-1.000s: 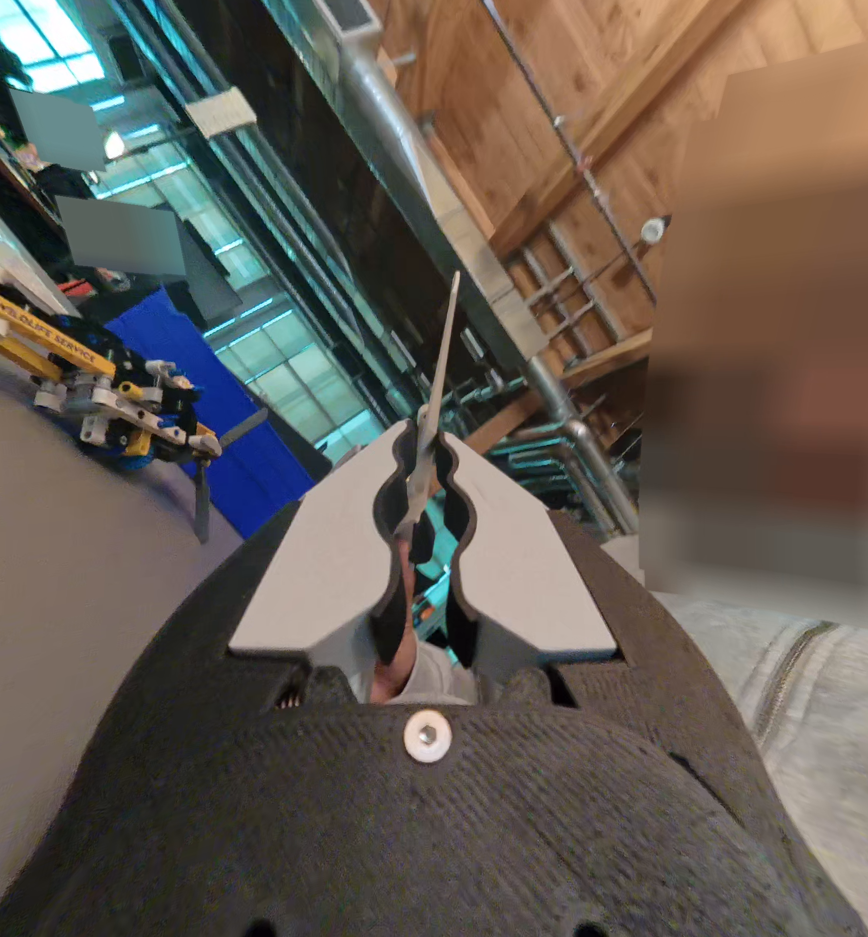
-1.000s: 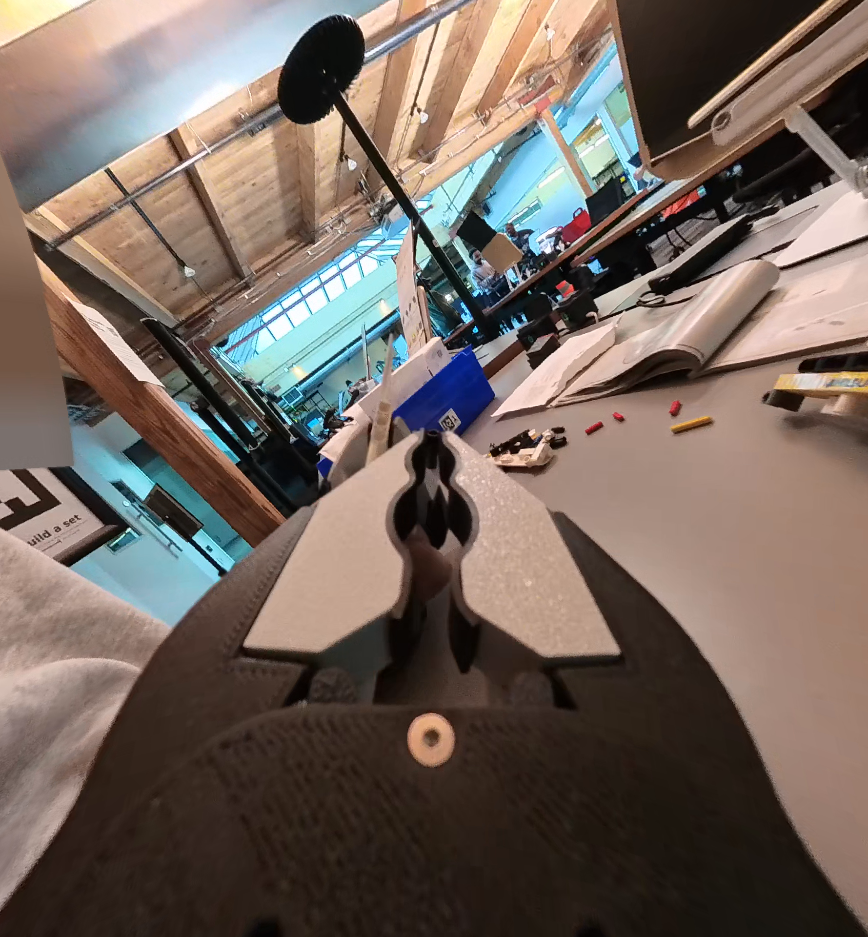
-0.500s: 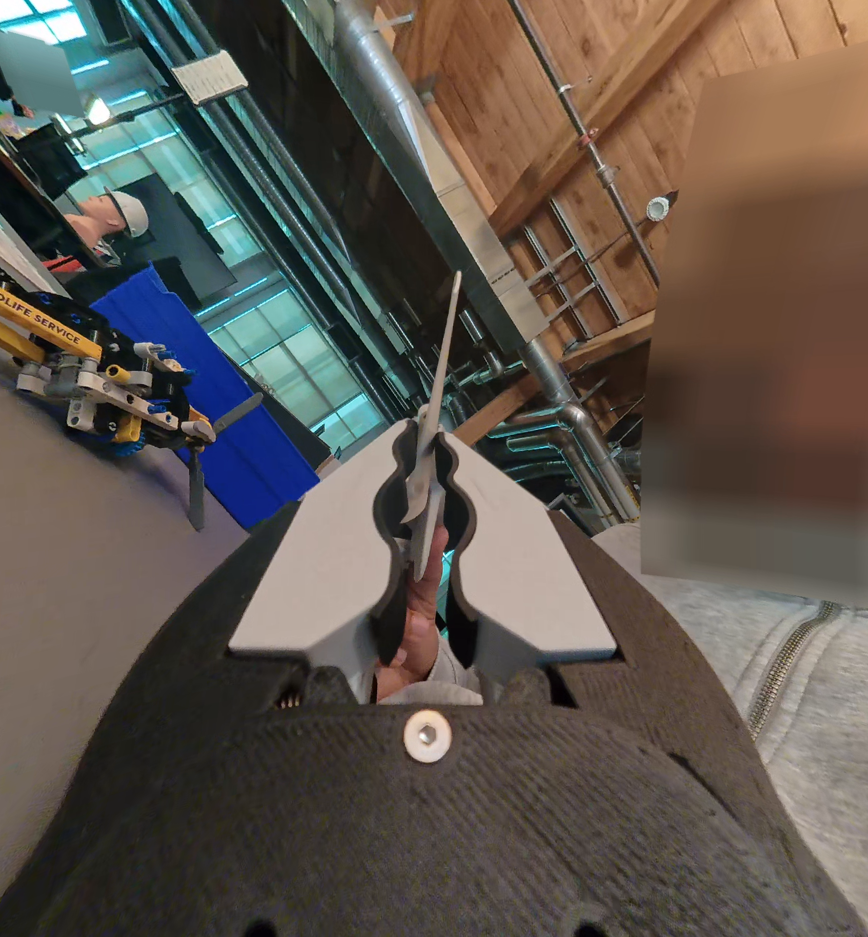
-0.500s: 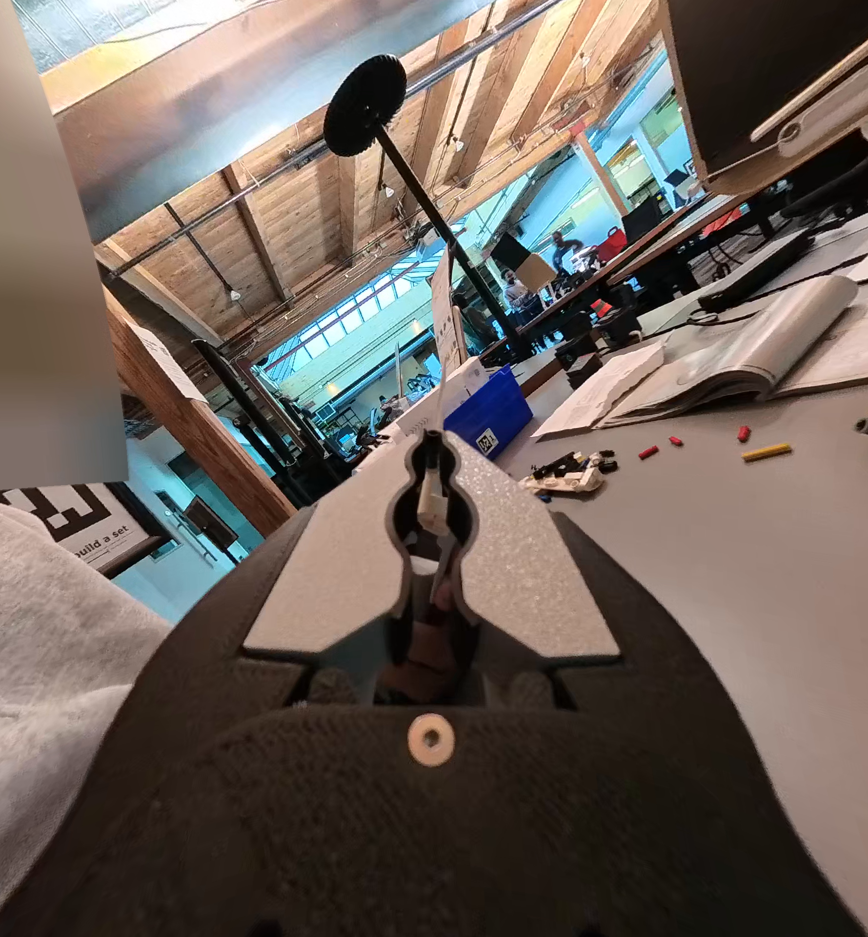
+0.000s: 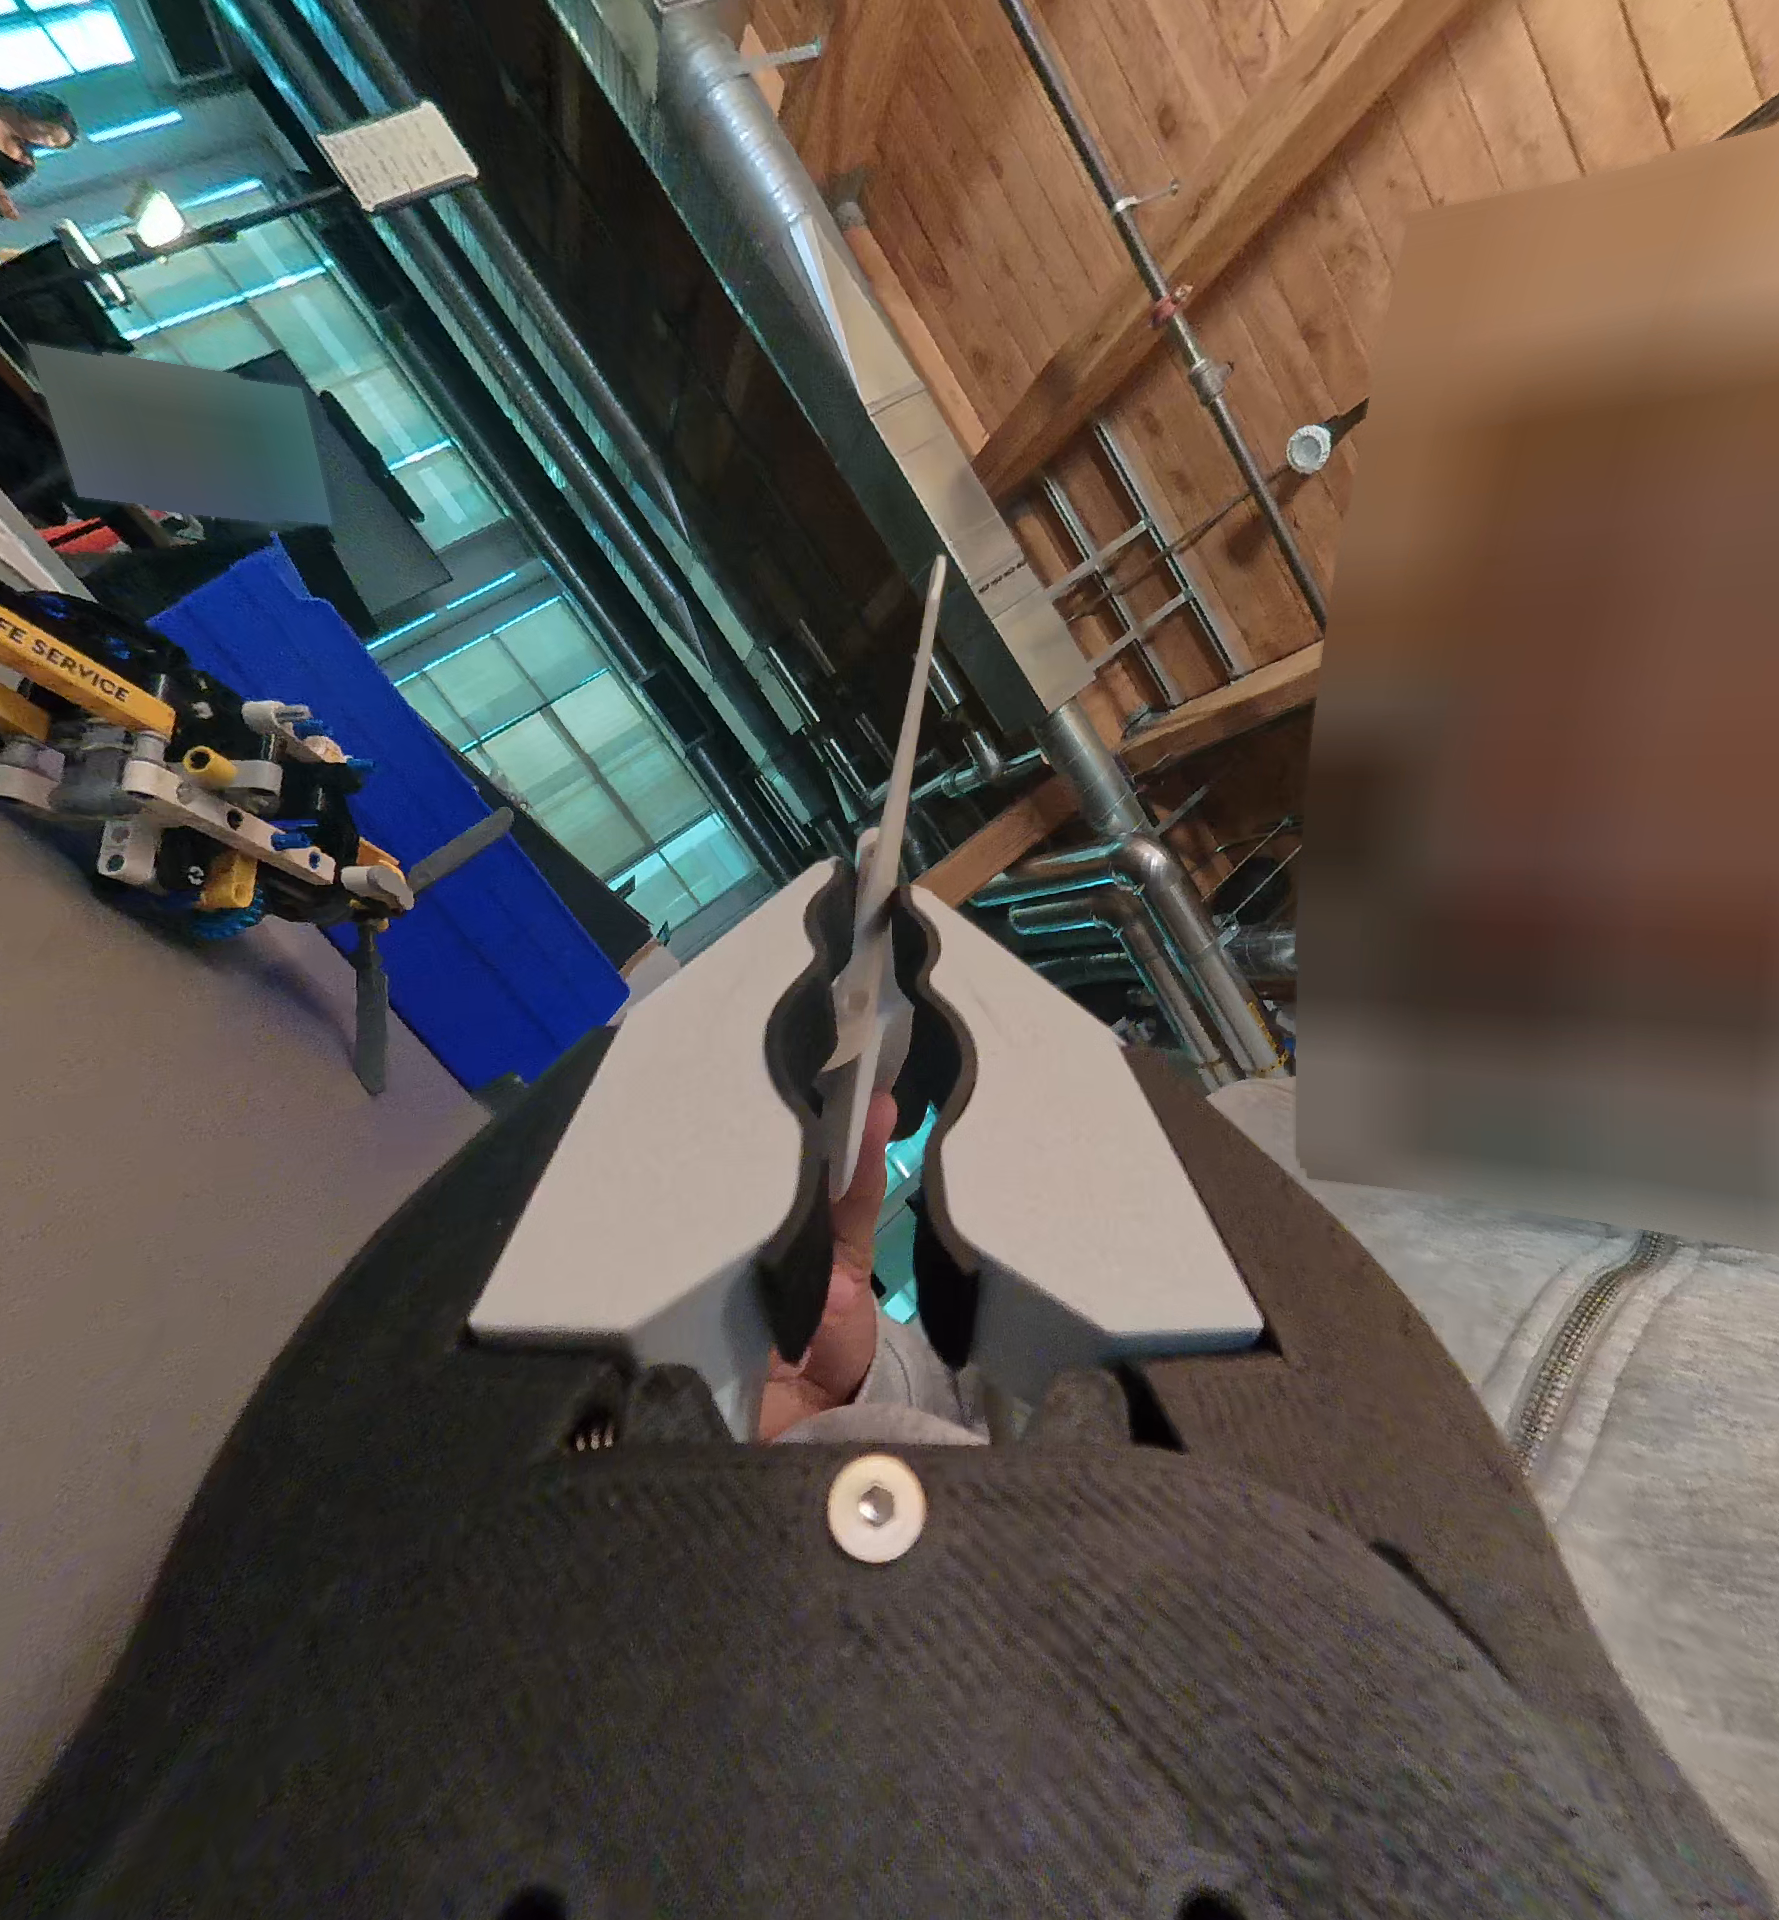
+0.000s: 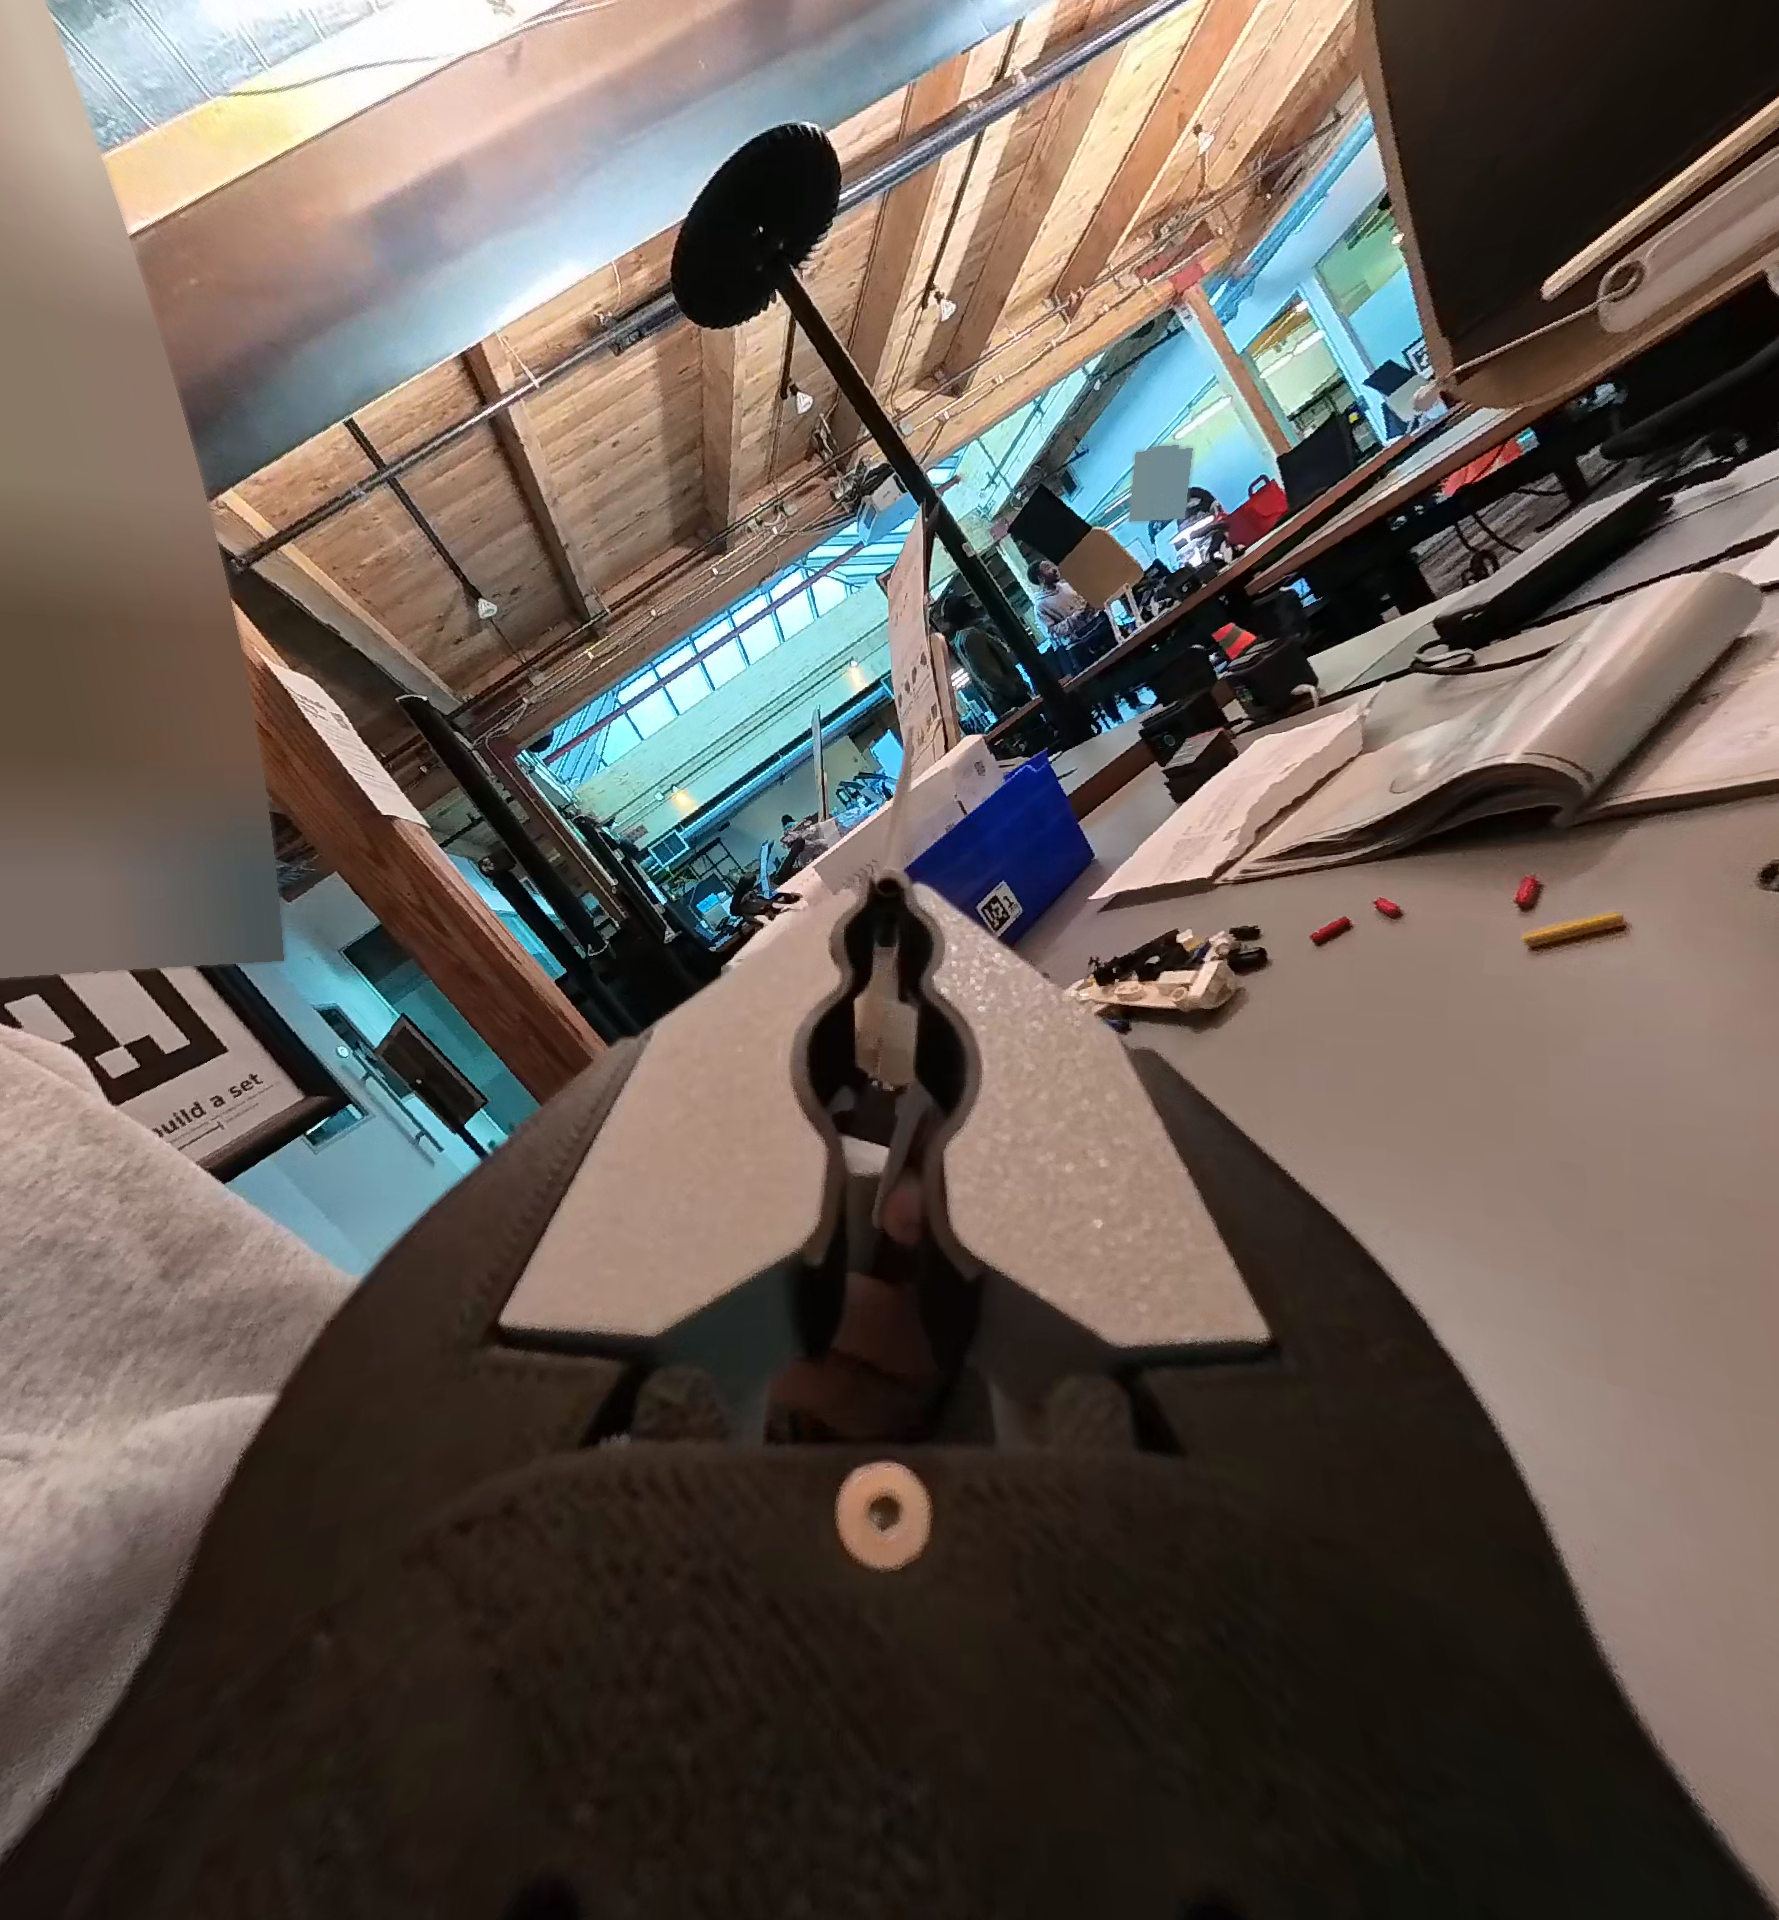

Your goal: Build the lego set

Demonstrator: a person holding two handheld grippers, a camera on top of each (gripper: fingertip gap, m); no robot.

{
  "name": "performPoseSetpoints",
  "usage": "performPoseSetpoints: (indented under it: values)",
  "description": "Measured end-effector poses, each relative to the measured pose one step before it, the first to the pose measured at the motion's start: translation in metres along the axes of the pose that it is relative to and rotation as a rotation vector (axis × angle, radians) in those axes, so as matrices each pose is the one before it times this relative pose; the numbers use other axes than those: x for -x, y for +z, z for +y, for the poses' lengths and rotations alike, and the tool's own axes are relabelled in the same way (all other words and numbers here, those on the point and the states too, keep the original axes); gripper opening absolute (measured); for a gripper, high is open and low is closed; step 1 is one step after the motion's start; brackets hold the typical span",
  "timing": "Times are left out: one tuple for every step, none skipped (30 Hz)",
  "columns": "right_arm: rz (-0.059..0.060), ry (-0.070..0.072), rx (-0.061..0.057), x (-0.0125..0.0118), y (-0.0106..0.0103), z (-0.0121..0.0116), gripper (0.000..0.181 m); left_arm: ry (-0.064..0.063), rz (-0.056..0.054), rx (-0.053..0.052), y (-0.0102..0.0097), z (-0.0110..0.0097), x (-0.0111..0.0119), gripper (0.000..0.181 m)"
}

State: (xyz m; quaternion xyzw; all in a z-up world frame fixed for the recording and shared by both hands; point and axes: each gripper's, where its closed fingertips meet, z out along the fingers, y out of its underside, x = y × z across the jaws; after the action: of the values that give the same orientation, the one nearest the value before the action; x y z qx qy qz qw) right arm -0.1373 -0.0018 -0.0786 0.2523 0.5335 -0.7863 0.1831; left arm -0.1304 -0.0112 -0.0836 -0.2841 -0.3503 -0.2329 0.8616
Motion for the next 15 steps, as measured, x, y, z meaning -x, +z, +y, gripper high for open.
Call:
performPoseSetpoints:
  values:
    - [-0.003,-0.0035,0.0076,0.00038,-0.00018,0.00124,0.0,-0.0056,0.0039,-0.0117,-0.0009,-0.00194,-0.00028,0.004]
    - [-0.0007,-0.0019,0.0054,0.00023,0.00011,0.00089,0.001,-0.0061,0.0027,-0.0078,-0.00058,-0.0014,-0.00011,0.004]
    - [0.001,-0.0017,0.0009,-0.00004,-0.00007,0.00016,0.001,0.0011,0.0003,0.002,0.0,0.00035,-0.00016,0.004]
    - [-0.0003,-0.0017,0.0006,0.00011,-0.00014,-0.00021,0.001,0.0022,-0.0006,0.004,0.00033,0.00067,-0.00012,0.004]
    - [-0.0002,-0.001,0.0027,-0.00009,-0.00019,0.00008,0.001,0.0004,0.0002,0.0003,-0.00002,0.00005,-0.00001,0.004]
    - [0.001,-0.0007,0.0044,-0.00031,-0.0001,0.00034,0.001,-0.0025,0.002,-0.0034,-0.00026,-0.00064,-0.00024,0.004]
    - [-0.0009,-0.0008,0.0049,-0.00015,-0.00034,0.00065,0.001,-0.0014,-0.0016,-0.0036,-0.00028,-0.00058,0.00014,0.004]
    - [-0.0027,0.0005,0.0028,-0.00008,-0.00059,0.00027,0.001,0.0019,0.0007,0.0008,0.00008,0.00018,-0.00016,0.004]
    - [-0.0004,0.0025,0.0019,-0.00059,-0.00076,0.00019,0.001,-0.0003,0.0017,0.0021,0.00015,0.00033,-0.0003,0.004]
    - [0.0017,0.003,0.0037,-0.00094,-0.0005,0.00052,0.0,-0.0005,0.0001,0.0002,-0.00001,0.00002,-0.00005,0.004]
    - [0.001,0.0024,0.0064,-0.00075,-0.0002,0.00103,0.001,0.0008,0.0005,0.0002,0.0,0.00006,-0.00016,0.004]
    - [0.0009,0.0,0.0041,-0.00055,-0.00003,0.00073,0.001,0.0007,0.001,-0.0001,0.00002,0.00001,-0.00023,0.004]
    - [0.0087,-0.0067,0.0043,-0.00145,-0.0002,0.00029,0.001,0.001,0.0009,0.0,-0.0001,0.00001,-0.00028,0.004]
    - [0.0268,-0.0146,0.0171,-0.00456,-0.00067,0.00115,0.001,0.0048,0.0004,-0.0014,-0.00021,-0.00039,-0.00044,0.004]
    - [0.0456,-0.0232,0.0372,-0.00801,-0.00084,0.00323,0.001,0.0102,-0.0037,-0.0025,-0.00061,-0.00127,-0.00026,0.004]
